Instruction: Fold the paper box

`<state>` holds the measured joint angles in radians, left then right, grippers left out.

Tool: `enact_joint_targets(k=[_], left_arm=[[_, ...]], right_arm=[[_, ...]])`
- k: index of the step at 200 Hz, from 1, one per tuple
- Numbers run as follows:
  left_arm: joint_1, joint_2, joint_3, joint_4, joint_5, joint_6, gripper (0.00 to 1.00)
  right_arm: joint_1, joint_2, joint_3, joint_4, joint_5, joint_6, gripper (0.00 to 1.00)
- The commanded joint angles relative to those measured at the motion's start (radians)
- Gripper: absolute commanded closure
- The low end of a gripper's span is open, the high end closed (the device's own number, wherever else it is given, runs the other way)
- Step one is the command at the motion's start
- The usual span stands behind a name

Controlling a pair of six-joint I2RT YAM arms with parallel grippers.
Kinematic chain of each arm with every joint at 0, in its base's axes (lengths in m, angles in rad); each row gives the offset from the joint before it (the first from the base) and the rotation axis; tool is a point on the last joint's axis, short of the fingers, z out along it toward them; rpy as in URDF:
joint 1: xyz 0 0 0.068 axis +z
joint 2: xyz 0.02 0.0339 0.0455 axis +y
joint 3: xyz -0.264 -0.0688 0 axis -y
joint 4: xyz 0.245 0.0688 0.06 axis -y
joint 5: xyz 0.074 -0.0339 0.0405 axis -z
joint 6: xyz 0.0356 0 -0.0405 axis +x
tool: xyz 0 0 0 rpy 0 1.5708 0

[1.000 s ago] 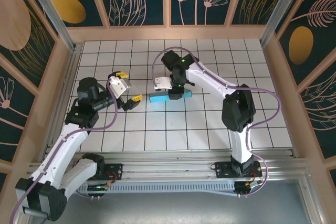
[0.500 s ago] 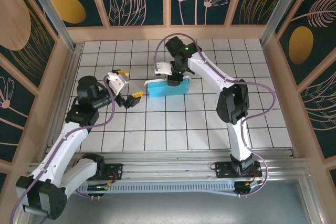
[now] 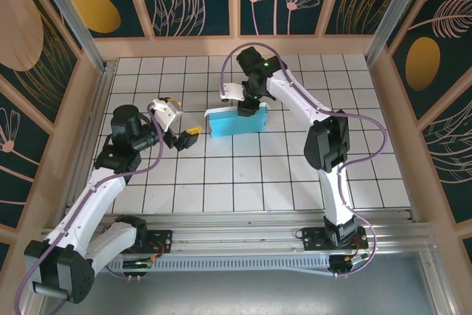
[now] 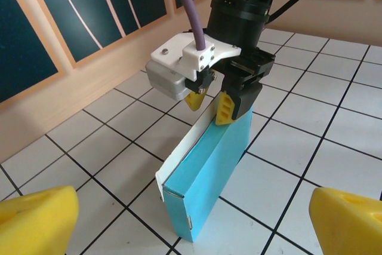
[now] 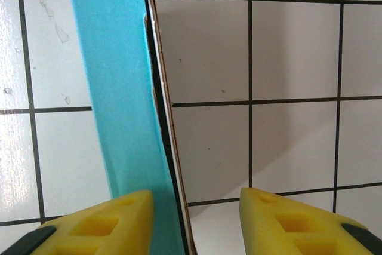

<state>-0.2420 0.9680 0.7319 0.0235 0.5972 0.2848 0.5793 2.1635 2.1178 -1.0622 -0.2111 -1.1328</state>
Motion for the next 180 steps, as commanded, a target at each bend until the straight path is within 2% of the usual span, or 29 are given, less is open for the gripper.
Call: enact_joint_targets(k=[1, 67, 82, 117, 130, 145, 166, 180], left_arm=[[-0.003, 0.012, 0.027, 0.033, -0.003, -0.033, 0.01], [-0.002, 0.049, 0.052, 0.044, -0.030, -0.111, 0.01], [-0.002, 0.072, 0.067, 0.051, -0.062, -0.185, 0.01], [-0.002, 0.140, 0.112, 0.091, -0.247, -0.442, 0.04], [-0.003, 0.166, 0.129, 0.098, -0.297, -0.529, 0.07], [-0.002, 0.198, 0.162, 0.075, -0.340, -0.600, 0.10], [-0.003, 0.243, 0.212, 0.015, -0.381, -0.654, 0.16], [-0.003, 0.273, 0.235, -0.022, -0.360, -0.679, 0.22]], right_arm=[[-0.007, 0.021, 0.040, -0.009, -0.015, -0.034, 0.57], [-0.012, 0.007, 0.054, 0.007, -0.059, -0.053, 0.55], [-0.012, -0.018, 0.056, 0.017, -0.109, -0.045, 0.54], [-0.026, -0.078, 0.053, 0.053, -0.258, 0.039, 0.49], [-0.027, -0.100, 0.050, 0.088, -0.322, 0.141, 0.48], [-0.086, -0.140, 0.004, 0.170, -0.403, 0.311, 0.45], [-0.123, -0.277, -0.249, 0.446, -0.401, 0.635, 0.33], [-0.153, -0.378, -0.431, 0.627, -0.363, 0.833, 0.31]])
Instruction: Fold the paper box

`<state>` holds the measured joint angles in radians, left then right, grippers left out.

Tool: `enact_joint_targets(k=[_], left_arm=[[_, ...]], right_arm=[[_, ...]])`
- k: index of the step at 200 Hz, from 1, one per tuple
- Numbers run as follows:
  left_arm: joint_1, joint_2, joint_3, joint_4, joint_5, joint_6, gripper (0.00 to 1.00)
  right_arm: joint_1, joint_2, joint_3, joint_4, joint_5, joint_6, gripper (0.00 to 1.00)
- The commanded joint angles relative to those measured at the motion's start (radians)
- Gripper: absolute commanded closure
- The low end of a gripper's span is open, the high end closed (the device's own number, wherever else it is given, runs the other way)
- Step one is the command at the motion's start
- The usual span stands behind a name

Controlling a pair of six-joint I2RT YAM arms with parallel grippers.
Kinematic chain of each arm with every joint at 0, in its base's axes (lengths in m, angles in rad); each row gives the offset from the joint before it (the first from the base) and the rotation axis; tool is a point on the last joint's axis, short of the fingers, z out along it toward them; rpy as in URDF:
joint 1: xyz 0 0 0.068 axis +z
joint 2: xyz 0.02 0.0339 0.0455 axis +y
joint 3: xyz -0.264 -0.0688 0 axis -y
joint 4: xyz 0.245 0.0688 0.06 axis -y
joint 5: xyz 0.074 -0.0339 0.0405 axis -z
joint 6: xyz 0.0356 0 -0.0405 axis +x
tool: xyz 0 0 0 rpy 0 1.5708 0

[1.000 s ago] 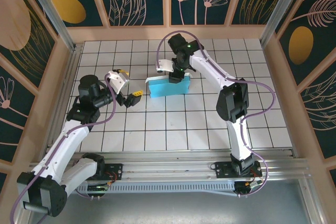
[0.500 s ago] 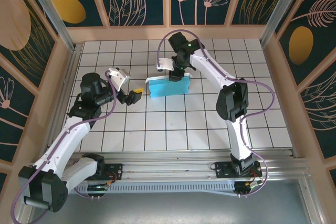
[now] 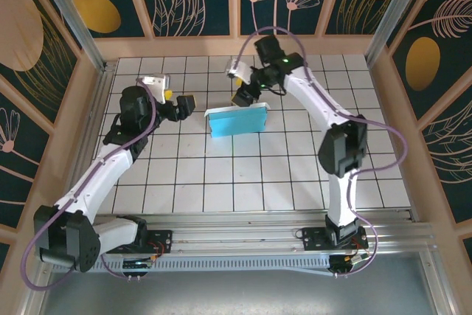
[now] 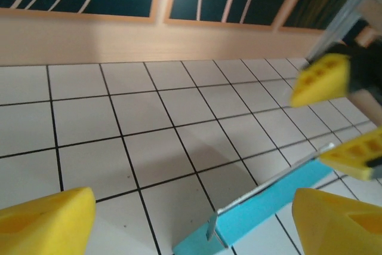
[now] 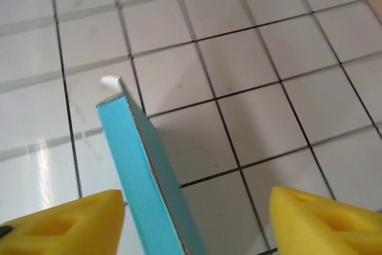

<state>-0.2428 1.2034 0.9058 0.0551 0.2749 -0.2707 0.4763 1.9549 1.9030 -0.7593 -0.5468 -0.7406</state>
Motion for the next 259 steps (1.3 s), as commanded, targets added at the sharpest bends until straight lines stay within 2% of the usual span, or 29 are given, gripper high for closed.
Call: enact_joint_targets(k=[1, 29, 61, 90, 126, 182, 207, 259], left_arm=[[-0.001, 0.041, 0.061, -0.055, -0.033, -0.125, 0.23], [-0.003, 0.117, 0.132, -0.106, 0.177, -0.086, 0.27], [-0.001, 0.216, 0.196, -0.176, 0.268, -0.061, 0.28], [-0.003, 0.257, 0.212, -0.191, 0.276, -0.043, 0.28], [-0.022, 0.282, 0.226, -0.230, 0.295, 0.002, 0.32], [-0.045, 0.311, 0.225, -0.291, 0.249, 0.038, 0.33], [-0.046, 0.315, 0.223, -0.294, 0.253, 0.040, 0.35], [-0.047, 0.320, 0.223, -0.296, 0.257, 0.038, 0.38]], right_arm=[[-0.053, -0.173, -0.228, 0.334, -0.025, 0.454, 0.31], [-0.149, -0.312, -0.472, 0.514, -0.053, 0.714, 0.35], [-0.259, -0.389, -0.616, 0.573, -0.150, 0.856, 0.38], [-0.274, -0.369, -0.627, 0.486, -0.188, 0.829, 0.42], [-0.267, -0.343, -0.679, 0.487, -0.199, 0.823, 0.42], [-0.236, -0.278, -0.661, 0.478, -0.193, 0.810, 0.55], [-0.232, -0.262, -0.659, 0.480, -0.189, 0.807, 0.58], [-0.222, -0.249, -0.660, 0.488, -0.194, 0.807, 0.71]])
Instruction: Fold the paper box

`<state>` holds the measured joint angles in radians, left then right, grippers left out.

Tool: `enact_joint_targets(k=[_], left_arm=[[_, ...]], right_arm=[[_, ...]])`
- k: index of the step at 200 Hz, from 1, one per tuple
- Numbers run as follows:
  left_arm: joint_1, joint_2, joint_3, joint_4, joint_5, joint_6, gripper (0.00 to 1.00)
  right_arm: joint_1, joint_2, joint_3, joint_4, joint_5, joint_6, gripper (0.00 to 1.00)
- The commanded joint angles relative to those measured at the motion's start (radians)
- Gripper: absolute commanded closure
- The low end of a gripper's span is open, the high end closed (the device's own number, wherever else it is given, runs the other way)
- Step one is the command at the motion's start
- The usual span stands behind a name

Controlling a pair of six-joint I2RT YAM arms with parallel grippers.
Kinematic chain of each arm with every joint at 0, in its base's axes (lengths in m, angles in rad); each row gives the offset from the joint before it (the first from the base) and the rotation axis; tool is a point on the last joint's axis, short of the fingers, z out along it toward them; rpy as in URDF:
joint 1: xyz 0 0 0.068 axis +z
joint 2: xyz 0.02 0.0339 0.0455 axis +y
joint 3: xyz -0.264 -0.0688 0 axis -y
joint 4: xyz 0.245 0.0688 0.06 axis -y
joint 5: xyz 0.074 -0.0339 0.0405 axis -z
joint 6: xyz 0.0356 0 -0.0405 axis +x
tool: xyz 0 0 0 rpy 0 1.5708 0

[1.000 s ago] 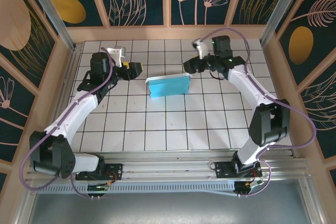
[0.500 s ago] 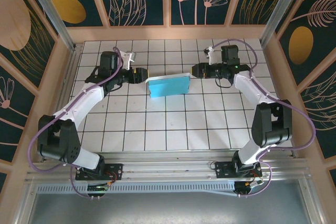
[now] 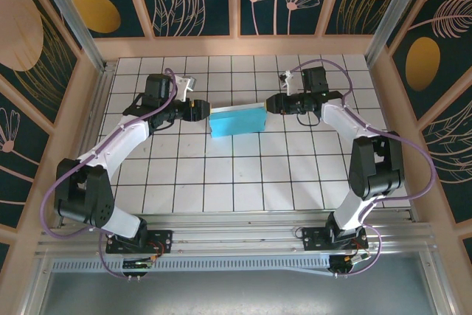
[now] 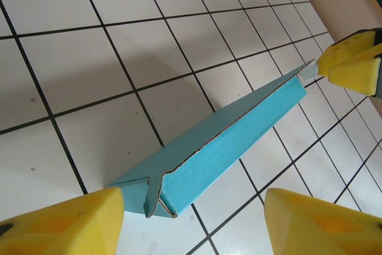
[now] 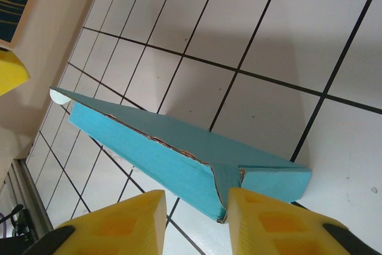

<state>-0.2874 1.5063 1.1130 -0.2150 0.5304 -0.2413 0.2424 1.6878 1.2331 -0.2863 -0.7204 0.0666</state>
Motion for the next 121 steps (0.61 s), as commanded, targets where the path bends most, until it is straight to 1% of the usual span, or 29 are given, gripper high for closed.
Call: enact_joint_targets(k=[1, 11, 25, 37, 85, 121], left_arm=[[-0.003, 0.017, 0.016, -0.026, 0.002, 0.009, 0.38], [-0.004, 0.019, 0.015, -0.022, 0.003, 0.005, 0.39], [-0.004, 0.024, 0.012, -0.020, 0.006, -0.002, 0.48], [-0.003, 0.030, 0.011, -0.018, 0.009, -0.009, 0.51], [-0.003, 0.048, 0.016, -0.017, 0.027, -0.019, 0.60], [-0.006, 0.065, 0.013, -0.002, 0.043, -0.036, 0.64]], right_arm=[[0.012, 0.019, 0.009, 0.015, -0.021, -0.001, 0.71], [0.012, 0.020, 0.010, 0.015, -0.021, -0.001, 0.72], [0.014, 0.022, 0.010, 0.015, -0.019, -0.001, 0.73], [0.015, 0.025, 0.011, 0.016, -0.017, 0.001, 0.73], [0.016, 0.028, 0.011, 0.016, -0.014, 0.002, 0.74], [0.017, 0.028, 0.010, 0.019, -0.011, 0.006, 0.75]])
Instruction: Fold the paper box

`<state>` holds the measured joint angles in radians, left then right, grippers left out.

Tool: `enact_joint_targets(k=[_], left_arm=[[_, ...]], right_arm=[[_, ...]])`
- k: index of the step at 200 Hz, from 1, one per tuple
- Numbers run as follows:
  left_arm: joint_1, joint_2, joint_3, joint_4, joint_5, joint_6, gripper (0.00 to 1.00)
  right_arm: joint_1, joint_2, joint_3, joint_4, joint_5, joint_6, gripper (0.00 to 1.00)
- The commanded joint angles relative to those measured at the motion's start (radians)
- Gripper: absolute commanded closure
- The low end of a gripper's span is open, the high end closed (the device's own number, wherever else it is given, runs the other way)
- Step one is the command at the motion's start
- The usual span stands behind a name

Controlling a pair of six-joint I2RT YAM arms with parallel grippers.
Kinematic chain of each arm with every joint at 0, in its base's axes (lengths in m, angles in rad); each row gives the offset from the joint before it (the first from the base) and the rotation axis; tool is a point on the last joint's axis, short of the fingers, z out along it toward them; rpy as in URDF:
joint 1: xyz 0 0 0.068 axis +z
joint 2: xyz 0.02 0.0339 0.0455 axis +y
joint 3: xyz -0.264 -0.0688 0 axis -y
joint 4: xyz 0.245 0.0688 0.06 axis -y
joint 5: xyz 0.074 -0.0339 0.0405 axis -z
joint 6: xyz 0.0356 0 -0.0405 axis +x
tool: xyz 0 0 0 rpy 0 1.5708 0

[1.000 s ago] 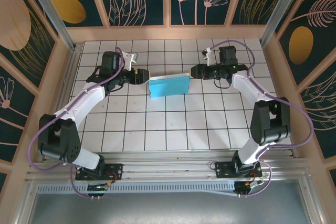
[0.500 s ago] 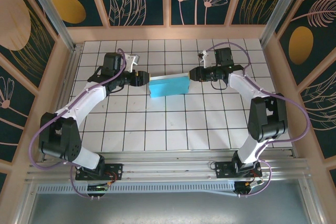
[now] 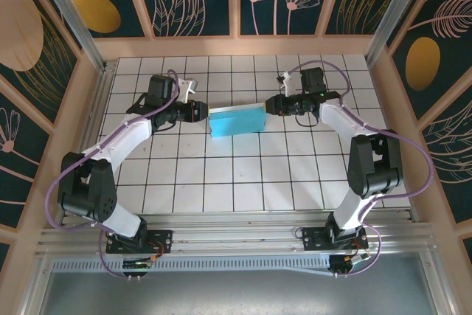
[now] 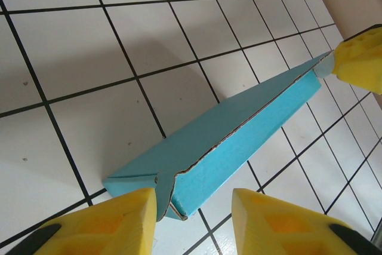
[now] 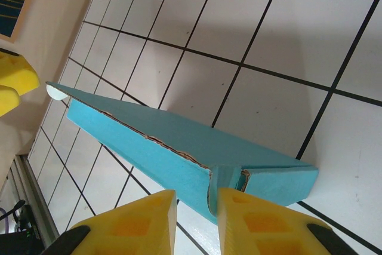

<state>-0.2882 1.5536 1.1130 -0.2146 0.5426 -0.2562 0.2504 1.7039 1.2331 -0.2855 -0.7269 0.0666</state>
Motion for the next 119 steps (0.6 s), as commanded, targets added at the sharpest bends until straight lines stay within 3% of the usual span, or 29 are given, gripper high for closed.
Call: enact_joint_targets(k=[1, 28, 53, 119], left_arm=[[-0.006, 0.018, 0.013, -0.001, 0.032, -0.021, 0.64], [-0.011, 0.028, 0.015, 0.003, 0.027, -0.027, 0.68], [-0.012, 0.038, 0.019, 0.004, 0.018, -0.033, 0.77], [-0.014, 0.063, 0.034, 0.000, 0.015, -0.040, 0.78]], right_arm=[[0.009, 0.012, 0.010, 0.018, -0.005, 0.006, 0.75], [0.008, 0.013, 0.011, 0.017, 0.004, 0.004, 0.80], [0.010, 0.019, 0.012, 0.018, 0.006, 0.006, 0.81], [0.014, 0.022, 0.022, 0.012, 0.004, 0.006, 0.81]])
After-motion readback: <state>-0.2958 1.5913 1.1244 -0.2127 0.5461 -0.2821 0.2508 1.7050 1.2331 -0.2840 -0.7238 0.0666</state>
